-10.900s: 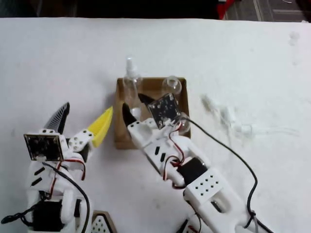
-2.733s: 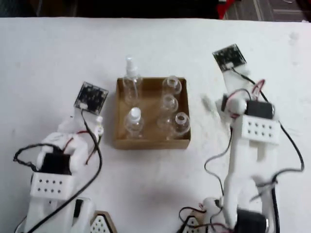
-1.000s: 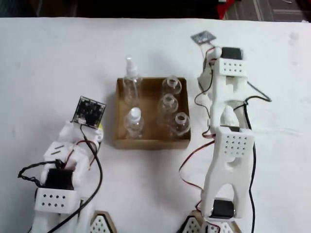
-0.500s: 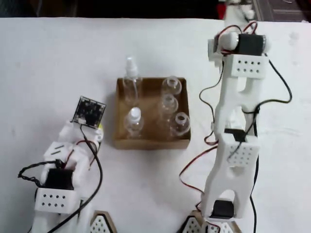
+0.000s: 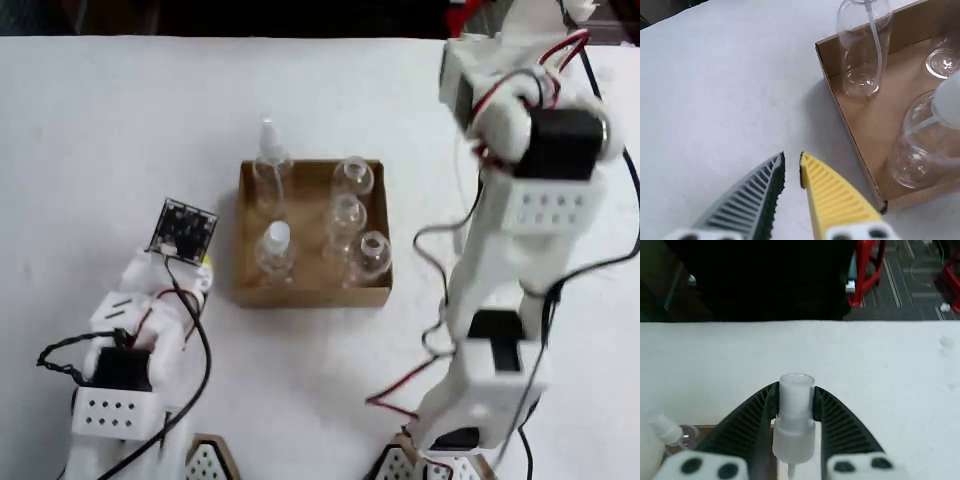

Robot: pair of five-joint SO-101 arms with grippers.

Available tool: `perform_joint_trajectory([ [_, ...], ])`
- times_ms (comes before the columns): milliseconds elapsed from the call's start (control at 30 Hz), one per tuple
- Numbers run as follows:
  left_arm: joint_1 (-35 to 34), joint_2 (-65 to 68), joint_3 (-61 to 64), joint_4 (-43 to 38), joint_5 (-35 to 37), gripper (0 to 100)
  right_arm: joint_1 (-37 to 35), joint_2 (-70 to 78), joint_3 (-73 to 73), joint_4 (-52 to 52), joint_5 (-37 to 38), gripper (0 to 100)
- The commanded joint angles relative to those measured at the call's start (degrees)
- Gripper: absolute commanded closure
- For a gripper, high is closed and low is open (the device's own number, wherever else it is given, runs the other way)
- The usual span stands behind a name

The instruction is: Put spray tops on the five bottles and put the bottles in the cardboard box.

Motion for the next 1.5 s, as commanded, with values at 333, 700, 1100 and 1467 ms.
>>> perform_joint_trajectory([
  [333, -0.66, -0.92, -0.26, -1.14, -0.62, 92, -10.51, -27.91, 38.24, -15.69, -0.79, 98.3],
  [700, -0.66, -0.92, -0.26, -0.97, -0.62, 92, -10.59, -29.93, 60.84, -52.7, -0.79, 98.3],
  [1100, -0.66, -0.92, -0.26, -0.97, -0.62, 92, -19.03, -39.87, 85.27, -83.3, -0.79, 98.2],
  [1467, -0.75, -0.92, -0.26, -1.05, -0.7, 92, -15.78, -44.26, 104.7, -102.55, -0.79, 98.3],
])
